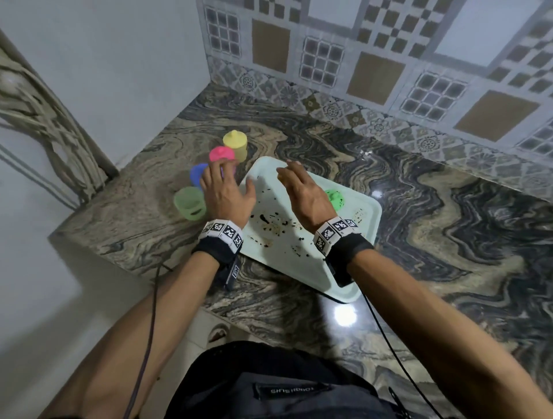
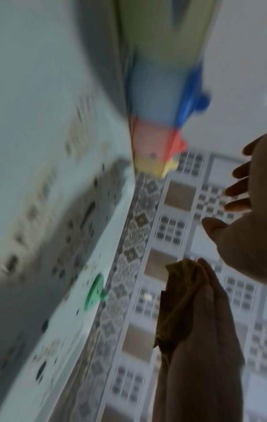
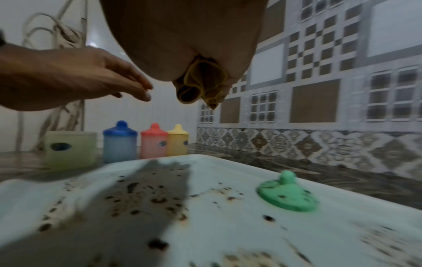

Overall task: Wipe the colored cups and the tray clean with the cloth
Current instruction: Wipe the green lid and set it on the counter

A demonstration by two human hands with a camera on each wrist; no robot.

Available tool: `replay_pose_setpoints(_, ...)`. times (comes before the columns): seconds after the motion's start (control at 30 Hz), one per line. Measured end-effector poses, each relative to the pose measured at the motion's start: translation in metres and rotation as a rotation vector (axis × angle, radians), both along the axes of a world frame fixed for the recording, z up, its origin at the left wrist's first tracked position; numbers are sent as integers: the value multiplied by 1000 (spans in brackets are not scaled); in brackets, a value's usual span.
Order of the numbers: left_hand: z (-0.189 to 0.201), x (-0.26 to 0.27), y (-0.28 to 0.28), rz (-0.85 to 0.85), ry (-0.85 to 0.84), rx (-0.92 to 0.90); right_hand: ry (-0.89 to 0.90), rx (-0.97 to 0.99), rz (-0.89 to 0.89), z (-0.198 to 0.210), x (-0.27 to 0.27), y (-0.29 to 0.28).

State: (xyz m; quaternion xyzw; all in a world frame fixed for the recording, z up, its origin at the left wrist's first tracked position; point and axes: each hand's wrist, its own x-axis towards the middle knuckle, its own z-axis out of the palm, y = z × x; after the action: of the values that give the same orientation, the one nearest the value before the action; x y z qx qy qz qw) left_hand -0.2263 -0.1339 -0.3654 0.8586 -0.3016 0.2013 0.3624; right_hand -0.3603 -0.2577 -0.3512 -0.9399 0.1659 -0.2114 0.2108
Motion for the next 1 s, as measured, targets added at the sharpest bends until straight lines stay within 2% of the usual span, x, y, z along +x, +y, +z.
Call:
replay_pose_setpoints(0.13,-7,-15,-58,-355,89,26,42,-32,-160,-4,-36,-18)
replay_pose_setpoints(0.2,-10,-24,-86,-512,207,178,60,-9,-249,-6,-58,-27)
replay_pose_setpoints(0.27,-15,-36,-112,-644,339,409,60,23,-331,-7,-80,-33)
replay_pose_setpoints(0.37,-25,-54,-141,-737,410,667,73,70,-461,-11,-107,-38)
replay_pose_setpoints(0.5,-38,-66,-159,-718,324,799,55,183,-577,-18,-129,-39)
replay_pose_setpoints(0.63,-42,-71,-166,-721,329,739,51,295,-656,-17,-135,-33)
replay_pose_setpoints(0.77,-39,-69,-165,-746,458,621,49,307,-630,-16,-127,-33)
replay_pose_setpoints(0.83,-36,-66,-164,-767,641,524,47,308,-607,-15,-120,-35)
replay_pose_setpoints(1.0,-7,-62,-159,-905,1272,216,-59,296,-546,-12,-100,-41)
